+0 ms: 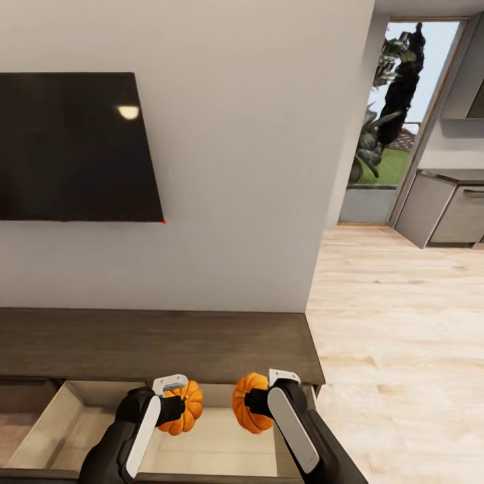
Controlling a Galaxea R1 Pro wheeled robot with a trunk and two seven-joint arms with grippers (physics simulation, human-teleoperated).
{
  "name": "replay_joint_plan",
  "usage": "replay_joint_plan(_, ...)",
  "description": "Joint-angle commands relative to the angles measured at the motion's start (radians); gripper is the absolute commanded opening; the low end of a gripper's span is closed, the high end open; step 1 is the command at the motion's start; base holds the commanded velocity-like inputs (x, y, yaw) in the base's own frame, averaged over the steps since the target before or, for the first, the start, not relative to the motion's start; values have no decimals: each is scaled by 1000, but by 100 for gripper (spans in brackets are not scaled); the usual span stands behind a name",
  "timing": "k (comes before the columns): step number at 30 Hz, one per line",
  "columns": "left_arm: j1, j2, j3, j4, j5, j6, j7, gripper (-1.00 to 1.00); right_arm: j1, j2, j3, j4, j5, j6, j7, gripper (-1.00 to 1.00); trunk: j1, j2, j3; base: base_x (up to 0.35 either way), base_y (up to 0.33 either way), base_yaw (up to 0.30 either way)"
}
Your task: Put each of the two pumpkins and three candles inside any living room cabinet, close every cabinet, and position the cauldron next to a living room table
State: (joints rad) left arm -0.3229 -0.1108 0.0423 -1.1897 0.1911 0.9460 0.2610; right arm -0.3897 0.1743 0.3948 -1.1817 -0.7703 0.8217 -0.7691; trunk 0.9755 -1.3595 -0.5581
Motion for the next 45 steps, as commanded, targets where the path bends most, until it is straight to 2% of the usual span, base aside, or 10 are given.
replay_joint_plan(1,0,-2,0,4,-4,-6,1,-100,-1,0,0,11,-1,-4,0,-100,4,-7,-3,0,0,0)
replay_joint_plan(10,-4,-18,-2,47,-4,-52,0,-100,-1,0,-1,36,-2,-4,4,-100,38,-70,-31,0,0,0)
replay_joint_plan(45,-4,-19,-9,53,-2,-55,-2,-100,0,0,-2,36,-2,-10,14,-100,173,-315,-141,0,0,0)
